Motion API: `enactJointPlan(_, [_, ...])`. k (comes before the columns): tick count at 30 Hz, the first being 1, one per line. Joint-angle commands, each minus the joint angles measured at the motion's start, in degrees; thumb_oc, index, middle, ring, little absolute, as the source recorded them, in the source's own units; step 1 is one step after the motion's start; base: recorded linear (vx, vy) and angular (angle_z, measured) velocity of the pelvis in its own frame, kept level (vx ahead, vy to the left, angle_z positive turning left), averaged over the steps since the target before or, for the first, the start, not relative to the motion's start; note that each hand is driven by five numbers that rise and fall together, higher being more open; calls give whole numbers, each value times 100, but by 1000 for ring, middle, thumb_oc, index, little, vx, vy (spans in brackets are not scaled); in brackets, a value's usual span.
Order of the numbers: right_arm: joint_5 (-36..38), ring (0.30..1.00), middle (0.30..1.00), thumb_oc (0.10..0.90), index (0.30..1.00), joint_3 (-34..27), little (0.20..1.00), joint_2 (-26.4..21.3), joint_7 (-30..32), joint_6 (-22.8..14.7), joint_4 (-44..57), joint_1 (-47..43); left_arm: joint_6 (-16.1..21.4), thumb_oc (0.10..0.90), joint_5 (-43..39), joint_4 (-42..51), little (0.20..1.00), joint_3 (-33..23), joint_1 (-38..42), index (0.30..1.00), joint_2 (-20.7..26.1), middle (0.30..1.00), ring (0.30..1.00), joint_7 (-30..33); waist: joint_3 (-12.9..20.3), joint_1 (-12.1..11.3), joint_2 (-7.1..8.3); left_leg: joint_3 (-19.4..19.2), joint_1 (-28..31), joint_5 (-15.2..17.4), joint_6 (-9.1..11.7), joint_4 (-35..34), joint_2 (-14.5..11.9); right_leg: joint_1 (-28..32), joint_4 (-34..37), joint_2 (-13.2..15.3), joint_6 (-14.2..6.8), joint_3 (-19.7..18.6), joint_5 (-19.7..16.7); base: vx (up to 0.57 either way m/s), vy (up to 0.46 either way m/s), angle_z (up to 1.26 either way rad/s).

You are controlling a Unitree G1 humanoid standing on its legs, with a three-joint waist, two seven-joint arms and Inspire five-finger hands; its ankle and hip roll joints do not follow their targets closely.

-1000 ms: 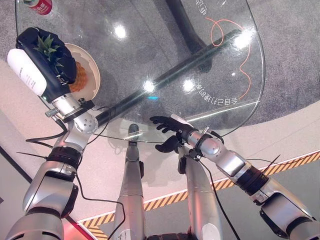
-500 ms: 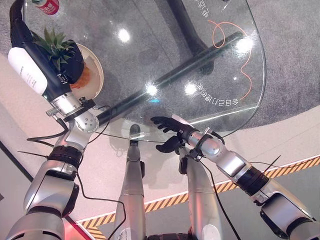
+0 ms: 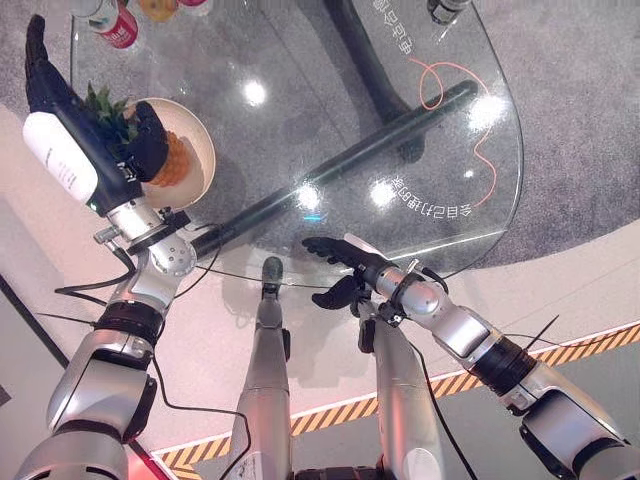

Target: Pick up the fruit to the plate

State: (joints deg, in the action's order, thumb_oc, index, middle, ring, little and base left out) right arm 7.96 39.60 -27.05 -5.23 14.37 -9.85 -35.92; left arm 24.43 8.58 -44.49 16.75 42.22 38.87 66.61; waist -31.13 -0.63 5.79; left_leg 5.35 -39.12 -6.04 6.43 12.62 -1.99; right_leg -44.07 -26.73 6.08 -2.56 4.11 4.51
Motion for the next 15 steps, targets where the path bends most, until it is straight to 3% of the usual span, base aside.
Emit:
enactJointPlan(1, [145,900,900,800,900,-122,900,141,57,-438,627,333,489,800,-39,147,900,-577,101,900,166,900,900,163,134,-3,-268,-183,73,95,-691,142,624,571,1008,-537,306,65,-641,10,-51,-1])
enactJointPlan(15, [98,900,900,800,900,-255,900,93,48,-552,714,633,731,800,287,654,900,-994,-682,900,85,900,900,215,134,-120,-438,-147,493,178,-702,166,627,1011,952,-489,329,97,-492,18,-60,-1])
